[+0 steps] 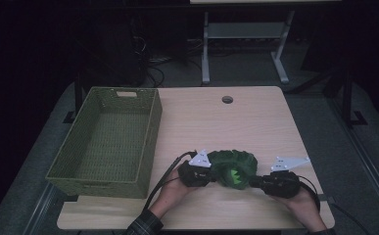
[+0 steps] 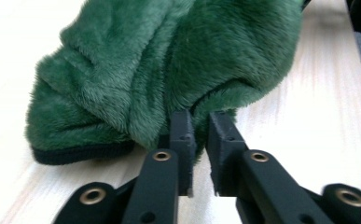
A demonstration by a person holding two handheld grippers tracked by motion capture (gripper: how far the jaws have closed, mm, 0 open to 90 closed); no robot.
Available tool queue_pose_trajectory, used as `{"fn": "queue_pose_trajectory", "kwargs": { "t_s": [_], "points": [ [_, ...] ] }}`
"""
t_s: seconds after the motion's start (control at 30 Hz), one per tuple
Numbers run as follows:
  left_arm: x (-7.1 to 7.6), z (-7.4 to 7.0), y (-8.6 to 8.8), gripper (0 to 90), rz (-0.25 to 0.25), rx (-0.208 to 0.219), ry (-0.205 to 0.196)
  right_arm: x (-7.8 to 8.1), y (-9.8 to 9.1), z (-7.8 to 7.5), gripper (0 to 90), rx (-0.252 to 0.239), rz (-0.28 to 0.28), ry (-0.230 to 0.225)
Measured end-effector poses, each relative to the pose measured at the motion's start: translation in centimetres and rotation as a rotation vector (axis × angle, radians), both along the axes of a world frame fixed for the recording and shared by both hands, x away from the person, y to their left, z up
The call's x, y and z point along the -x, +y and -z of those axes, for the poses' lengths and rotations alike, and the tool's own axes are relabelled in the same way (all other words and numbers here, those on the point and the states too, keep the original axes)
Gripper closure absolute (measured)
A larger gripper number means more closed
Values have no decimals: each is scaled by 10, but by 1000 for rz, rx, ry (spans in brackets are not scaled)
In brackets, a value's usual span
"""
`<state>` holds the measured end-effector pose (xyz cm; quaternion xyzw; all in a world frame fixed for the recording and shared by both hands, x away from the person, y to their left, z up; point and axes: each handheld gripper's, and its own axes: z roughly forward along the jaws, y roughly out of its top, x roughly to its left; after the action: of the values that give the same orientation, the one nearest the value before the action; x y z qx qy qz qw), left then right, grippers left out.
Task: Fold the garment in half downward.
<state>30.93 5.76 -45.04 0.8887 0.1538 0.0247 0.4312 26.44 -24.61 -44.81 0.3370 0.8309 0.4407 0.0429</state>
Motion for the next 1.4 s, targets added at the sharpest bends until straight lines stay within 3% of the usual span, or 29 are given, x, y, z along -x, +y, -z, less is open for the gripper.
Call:
{"fn": "queue_pose_trajectory", "kwargs": {
  "t_s": [0.23,0.4,0.63,0.83,0.93,1.13,1.2,1.4],
  "points": [
    [11,-14,8,683,-4,7,-20,14,-10,-12,669,-6,16,-32],
    [16,-20,12,678,0,9,-32,18,-13,-24,732,-10,27,-68],
    [-1,-33,6,868,-20,44,-39,-7,-2,-37,881,1,40,-98],
    [-22,-36,-7,894,-58,47,-28,-34,12,-33,899,34,43,-117],
    [-27,-26,-13,895,-65,13,-14,-42,19,-22,899,86,43,-83],
    [-26,-5,-17,895,-52,-41,40,-40,21,-1,900,165,27,-20],
    [-25,-1,-18,895,-50,-56,46,-38,20,5,900,150,29,-1],
    [-30,10,-23,896,-55,-96,45,-39,21,15,900,167,21,43]
  ]
}}
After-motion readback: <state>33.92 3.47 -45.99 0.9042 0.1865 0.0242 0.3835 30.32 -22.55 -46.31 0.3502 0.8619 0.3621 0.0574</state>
